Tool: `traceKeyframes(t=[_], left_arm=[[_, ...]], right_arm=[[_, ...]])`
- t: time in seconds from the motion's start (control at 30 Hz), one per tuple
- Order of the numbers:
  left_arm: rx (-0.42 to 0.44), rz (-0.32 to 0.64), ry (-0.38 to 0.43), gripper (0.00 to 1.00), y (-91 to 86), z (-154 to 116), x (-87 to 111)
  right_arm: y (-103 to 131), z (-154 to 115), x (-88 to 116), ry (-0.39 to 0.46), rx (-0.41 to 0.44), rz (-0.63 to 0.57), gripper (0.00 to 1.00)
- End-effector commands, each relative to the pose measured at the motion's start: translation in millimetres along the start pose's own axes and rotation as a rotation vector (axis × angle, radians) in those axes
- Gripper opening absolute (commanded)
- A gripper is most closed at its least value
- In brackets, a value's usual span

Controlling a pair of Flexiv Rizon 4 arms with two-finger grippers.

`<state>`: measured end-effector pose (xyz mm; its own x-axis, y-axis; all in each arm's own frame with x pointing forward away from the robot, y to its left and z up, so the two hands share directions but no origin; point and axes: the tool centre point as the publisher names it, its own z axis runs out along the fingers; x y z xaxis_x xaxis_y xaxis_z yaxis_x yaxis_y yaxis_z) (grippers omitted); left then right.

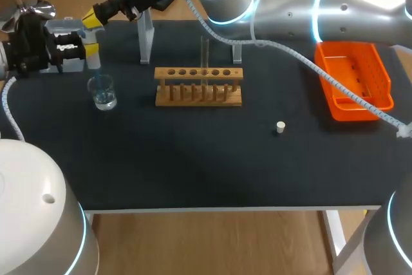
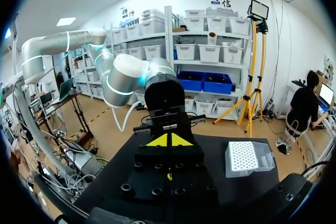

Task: Invert the test tube, pick up the pipette, mount the tip to pipette, aspirate from beaker and dispense into the tube, eject the tip, return the pipette, and cap with the stopper.

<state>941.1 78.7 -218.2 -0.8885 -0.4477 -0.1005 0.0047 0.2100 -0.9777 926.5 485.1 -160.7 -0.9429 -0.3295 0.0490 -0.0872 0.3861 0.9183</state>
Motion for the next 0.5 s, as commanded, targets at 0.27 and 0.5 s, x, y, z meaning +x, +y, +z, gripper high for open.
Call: traceKeyframes(t=[0.27, 0.5], left_arm=[[0.003, 0.002, 0.002, 0.0, -4.4, -1, -1.3], [0.003, 0.002, 0.002, 0.0, -4.4, -1, -1.3]], right_arm=[[23, -20, -3, -0.036, -0.035, -0.058, 0.0], [39, -69, 12, -0.069, -0.044, -0.106, 1.0]])
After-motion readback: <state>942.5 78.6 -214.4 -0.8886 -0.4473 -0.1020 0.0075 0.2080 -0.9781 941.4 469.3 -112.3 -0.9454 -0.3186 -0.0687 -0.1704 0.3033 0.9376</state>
